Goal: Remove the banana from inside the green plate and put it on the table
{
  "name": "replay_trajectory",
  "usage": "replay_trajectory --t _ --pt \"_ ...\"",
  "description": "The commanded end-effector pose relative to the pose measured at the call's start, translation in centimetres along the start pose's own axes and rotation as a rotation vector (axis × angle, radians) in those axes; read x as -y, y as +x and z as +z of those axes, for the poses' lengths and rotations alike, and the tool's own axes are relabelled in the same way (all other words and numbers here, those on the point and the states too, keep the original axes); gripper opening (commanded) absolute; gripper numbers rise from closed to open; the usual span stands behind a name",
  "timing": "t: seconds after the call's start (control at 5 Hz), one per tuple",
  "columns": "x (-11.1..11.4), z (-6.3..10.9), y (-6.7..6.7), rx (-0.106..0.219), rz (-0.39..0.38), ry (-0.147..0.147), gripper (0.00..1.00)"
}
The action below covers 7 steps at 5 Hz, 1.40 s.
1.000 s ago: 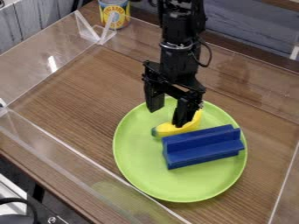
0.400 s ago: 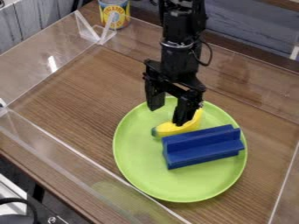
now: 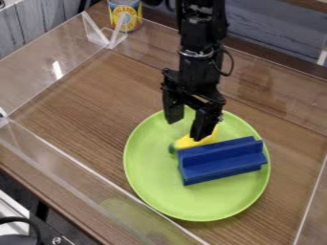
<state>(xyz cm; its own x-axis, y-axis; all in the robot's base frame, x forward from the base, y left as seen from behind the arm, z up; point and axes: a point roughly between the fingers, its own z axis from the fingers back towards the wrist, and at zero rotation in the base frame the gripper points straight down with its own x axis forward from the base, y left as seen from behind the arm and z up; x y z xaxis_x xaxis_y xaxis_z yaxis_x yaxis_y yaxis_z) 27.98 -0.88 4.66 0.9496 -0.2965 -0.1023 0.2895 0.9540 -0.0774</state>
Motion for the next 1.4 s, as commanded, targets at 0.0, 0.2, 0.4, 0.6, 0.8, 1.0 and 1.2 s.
replay_trajectory --t 0.0,0.2,0.4,0.6,0.8,1.0,1.2 --pt "0.3 0.2 0.9 0.035 -0.043 0.015 1.0" --pt "0.6 -0.3 1.2 0.039 -0.073 0.018 1.0" --pt "0.9 -0.9 1.4 0.04 -0.102 0.022 1.0" --pt "1.1 -1.3 1.5 0.041 -0.119 0.024 1.0" --pt "1.3 -1.7 1.4 0.043 -0.124 0.021 1.0" --pt "1.5 -2.1 1.3 0.045 -0.122 0.016 1.0" --pt "1.7 -2.4 1.1 0.044 -0.117 0.009 1.0"
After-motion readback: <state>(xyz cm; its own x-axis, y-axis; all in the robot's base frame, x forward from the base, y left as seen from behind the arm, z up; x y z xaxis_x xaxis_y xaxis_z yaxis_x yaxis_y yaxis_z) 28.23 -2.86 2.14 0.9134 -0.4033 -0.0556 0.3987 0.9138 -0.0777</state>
